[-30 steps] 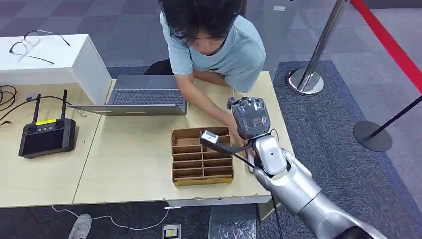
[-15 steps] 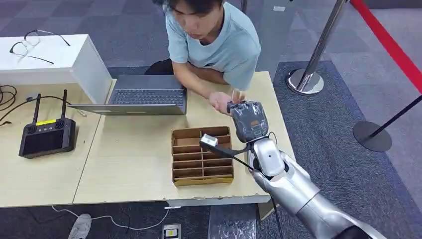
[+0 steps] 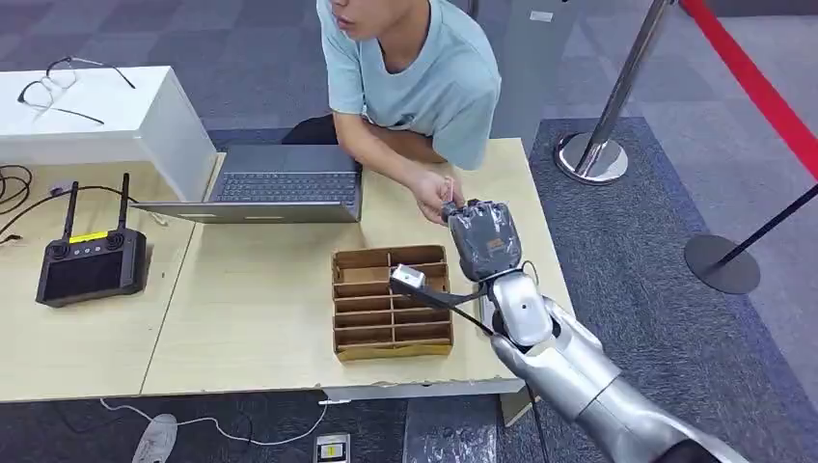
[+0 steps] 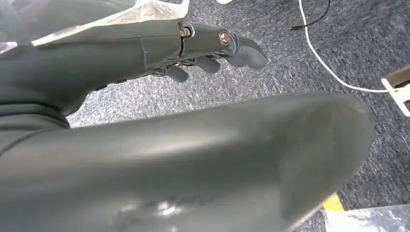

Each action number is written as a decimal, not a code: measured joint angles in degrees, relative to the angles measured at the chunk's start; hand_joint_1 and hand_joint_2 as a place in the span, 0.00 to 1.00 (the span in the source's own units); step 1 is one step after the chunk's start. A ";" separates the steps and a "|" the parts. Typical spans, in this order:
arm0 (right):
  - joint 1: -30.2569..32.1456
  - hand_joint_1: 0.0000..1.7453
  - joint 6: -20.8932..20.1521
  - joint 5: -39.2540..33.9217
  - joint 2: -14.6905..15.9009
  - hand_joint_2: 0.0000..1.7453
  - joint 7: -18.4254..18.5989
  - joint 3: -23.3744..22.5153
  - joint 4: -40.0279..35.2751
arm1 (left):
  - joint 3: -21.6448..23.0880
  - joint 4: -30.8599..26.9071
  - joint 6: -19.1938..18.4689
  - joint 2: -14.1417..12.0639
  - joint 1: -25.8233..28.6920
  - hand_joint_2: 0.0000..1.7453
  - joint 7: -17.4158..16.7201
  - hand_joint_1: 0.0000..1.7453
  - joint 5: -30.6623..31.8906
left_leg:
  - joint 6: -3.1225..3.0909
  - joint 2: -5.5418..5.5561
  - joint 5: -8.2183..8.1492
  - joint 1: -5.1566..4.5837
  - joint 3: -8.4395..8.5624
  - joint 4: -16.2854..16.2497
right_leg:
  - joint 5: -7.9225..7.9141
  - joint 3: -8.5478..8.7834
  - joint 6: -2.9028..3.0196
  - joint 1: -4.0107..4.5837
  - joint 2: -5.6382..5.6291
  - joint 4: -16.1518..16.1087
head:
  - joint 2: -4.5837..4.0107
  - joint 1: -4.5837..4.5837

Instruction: Pass the card to the sensor for recognition and then transmit it.

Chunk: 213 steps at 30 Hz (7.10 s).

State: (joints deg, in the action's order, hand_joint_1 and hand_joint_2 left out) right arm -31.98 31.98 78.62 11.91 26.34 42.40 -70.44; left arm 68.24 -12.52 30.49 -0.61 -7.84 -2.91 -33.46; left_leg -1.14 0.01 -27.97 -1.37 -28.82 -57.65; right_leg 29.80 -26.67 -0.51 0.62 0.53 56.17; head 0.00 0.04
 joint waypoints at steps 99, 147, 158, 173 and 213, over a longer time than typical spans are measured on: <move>12.71 0.78 -28.13 -19.01 8.35 1.00 6.93 2.53 -38.07 | -1.95 0.02 0.87 -0.44 1.39 0.00 0.57 0.00 -4.70 | 0.00 -0.02 0.00 0.00 0.04 0.00 | 0.00 0.02 0.00 0.00 0.00 0.00 | 0.00 -0.02; 12.98 0.36 -18.14 -24.09 3.78 1.00 2.78 6.84 -20.63 | -1.95 0.00 0.20 -0.09 1.32 0.00 0.07 0.00 -2.78 | 0.00 -0.01 0.01 0.00 0.03 0.01 | 0.00 0.03 0.00 0.00 0.00 0.00 | 0.00 0.00; 12.99 0.47 -16.61 -24.41 3.21 1.00 2.08 6.84 -17.99 | -1.95 0.00 0.17 -0.07 1.32 0.00 0.04 0.00 -2.45 | 0.00 -0.01 0.01 0.00 0.03 0.00 | 0.00 0.04 0.00 0.00 0.00 0.00 | 0.00 -0.02; 13.01 0.50 -15.50 -24.57 2.47 1.00 1.81 6.82 -15.94 | -1.95 0.00 0.17 -0.07 1.32 0.00 0.02 0.00 -2.56 | 0.00 -0.02 0.00 0.00 0.05 0.00 | 0.00 0.04 0.00 0.00 0.00 0.00 | 0.00 -0.02; 12.70 0.44 -13.37 -26.18 0.87 1.00 0.55 6.75 -13.84 | -1.90 0.00 0.17 -0.09 1.32 0.00 -0.13 0.00 -2.21 | 0.00 -0.01 0.01 0.00 0.04 0.00 | 0.00 0.04 0.00 0.00 0.00 0.00 | 0.00 -0.02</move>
State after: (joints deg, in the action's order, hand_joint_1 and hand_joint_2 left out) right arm -19.28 18.60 52.44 12.79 26.88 49.16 -84.28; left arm 66.34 -12.52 30.67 -0.70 -6.51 -3.04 -35.67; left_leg -1.14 0.00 -27.96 -1.37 -28.78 -57.65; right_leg 29.79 -26.62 -0.51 0.62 0.53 56.17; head 0.00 0.02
